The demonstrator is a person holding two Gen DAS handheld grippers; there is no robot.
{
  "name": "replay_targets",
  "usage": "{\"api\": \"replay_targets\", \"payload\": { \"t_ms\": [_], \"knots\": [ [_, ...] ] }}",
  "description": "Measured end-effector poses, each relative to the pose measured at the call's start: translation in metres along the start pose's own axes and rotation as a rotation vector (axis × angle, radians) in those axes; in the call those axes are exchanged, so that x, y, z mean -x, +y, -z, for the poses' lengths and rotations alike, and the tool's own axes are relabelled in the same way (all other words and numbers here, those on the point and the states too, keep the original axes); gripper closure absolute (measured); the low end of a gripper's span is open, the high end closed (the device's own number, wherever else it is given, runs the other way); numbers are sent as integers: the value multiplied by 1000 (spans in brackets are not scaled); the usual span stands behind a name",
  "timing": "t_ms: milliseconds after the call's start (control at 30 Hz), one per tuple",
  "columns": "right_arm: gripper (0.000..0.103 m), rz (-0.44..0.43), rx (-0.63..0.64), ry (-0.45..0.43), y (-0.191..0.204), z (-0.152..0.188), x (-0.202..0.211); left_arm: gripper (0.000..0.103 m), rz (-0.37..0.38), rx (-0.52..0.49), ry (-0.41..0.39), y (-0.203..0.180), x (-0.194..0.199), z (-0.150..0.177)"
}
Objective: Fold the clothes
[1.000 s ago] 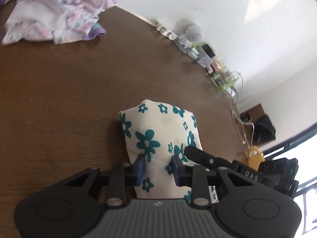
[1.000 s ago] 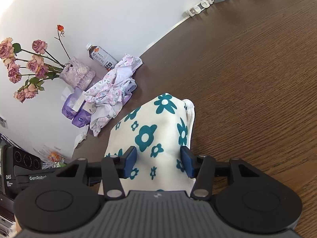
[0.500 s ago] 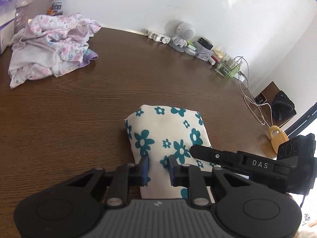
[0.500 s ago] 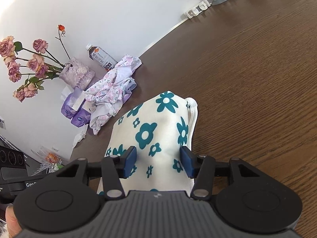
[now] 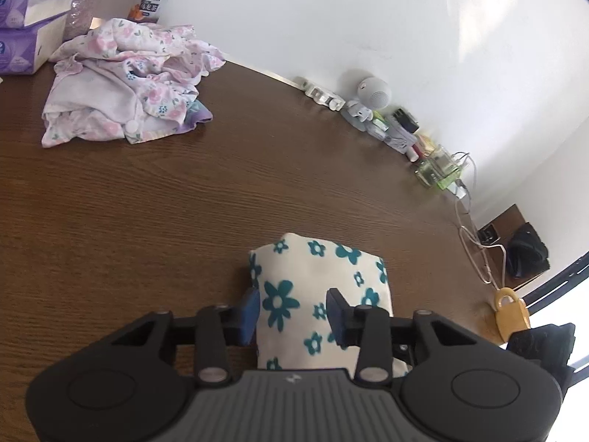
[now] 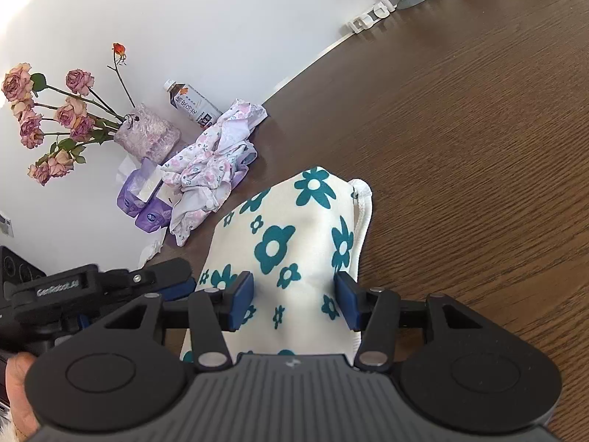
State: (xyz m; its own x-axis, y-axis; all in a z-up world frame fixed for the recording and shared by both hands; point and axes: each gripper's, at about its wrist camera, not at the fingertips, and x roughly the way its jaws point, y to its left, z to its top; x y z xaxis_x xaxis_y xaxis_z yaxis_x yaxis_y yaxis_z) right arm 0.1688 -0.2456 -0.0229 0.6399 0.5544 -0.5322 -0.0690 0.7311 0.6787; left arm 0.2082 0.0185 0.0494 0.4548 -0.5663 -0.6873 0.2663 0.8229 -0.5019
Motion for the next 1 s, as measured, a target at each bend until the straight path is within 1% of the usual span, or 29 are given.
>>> {"api": "replay_targets", "payload": {
  "t_ms": [33, 67, 100, 167, 233, 267, 300, 367, 400, 433, 467, 500, 533, 567, 633, 667, 700, 733, 767, 800, 867, 900, 967, 1000],
  "knots": [
    [53, 0, 0, 0, 0, 0, 0, 70, -11, 7, 23, 1, -6, -1],
    [53, -1, 0, 0, 0, 0, 0, 78, 9, 30, 41, 4, -11, -1],
    [53, 0, 0, 0, 0, 0, 0, 84, 25, 46, 42, 8, -12, -2],
    [53, 2, 1, -1, 0, 1, 1, 89, 58, 77, 43, 14, -15, -3],
    [53, 3, 3, -2, 0, 1, 1, 94, 66, 68, 33, 14, -14, -2],
    [53, 4, 6, -2, 0, 1, 1, 94, 70, 63, 28, 14, -14, -1],
    [53, 6, 8, -3, 1, 1, 0, 94, 72, 81, 27, 15, -14, 0],
    [53, 6, 10, -5, 1, 2, 0, 91, 76, 127, 27, 19, -14, -1],
    [53, 5, 11, -6, 1, 2, 0, 86, 74, 142, 27, 20, -13, -2],
    [53, 3, 10, -6, 1, 2, 0, 78, 72, 158, 27, 21, -12, -4],
    [53, 0, 8, -6, 1, 2, 0, 73, 53, 151, 10, 20, -11, -7],
    [53, -3, 6, -6, 0, 2, 0, 70, 34, 144, -8, 19, -9, -10],
    [53, -3, 7, -5, 0, 2, 0, 70, 20, 139, -28, 19, -9, -13],
    [53, -3, 9, -5, 0, 2, 0, 70, 19, 130, -22, 17, -12, -16],
    [53, -4, 11, -4, 0, 2, 0, 72, 17, 112, -9, 14, -19, -20],
    [53, -5, 12, -3, 0, 2, 0, 75, 16, 103, -3, 12, -22, -23],
    [53, -5, 11, -3, 0, 2, 0, 85, 15, 94, 4, 11, -26, -25],
    [53, -5, 11, -2, 0, 2, 0, 91, -5, 72, -2, 8, -28, -25],
    [53, -6, 10, -2, 0, 2, 0, 95, -4, 63, -6, 7, -29, -25],
    [53, -6, 10, -1, 0, 2, 0, 97, -3, 55, -9, 6, -30, -24],
    [53, -8, 11, -1, 0, 2, 0, 97, 14, 93, -11, 11, -29, -23],
    [53, -9, 11, 0, -1, 2, 0, 96, 25, 126, -15, 14, -28, -22],
    [52, -10, 13, 2, -1, 2, 0, 87, 35, 172, -15, 19, -24, -22],
    [52, -10, 15, 2, 0, 2, 0, 73, 31, 176, -8, 18, -20, -21]
  ]
}}
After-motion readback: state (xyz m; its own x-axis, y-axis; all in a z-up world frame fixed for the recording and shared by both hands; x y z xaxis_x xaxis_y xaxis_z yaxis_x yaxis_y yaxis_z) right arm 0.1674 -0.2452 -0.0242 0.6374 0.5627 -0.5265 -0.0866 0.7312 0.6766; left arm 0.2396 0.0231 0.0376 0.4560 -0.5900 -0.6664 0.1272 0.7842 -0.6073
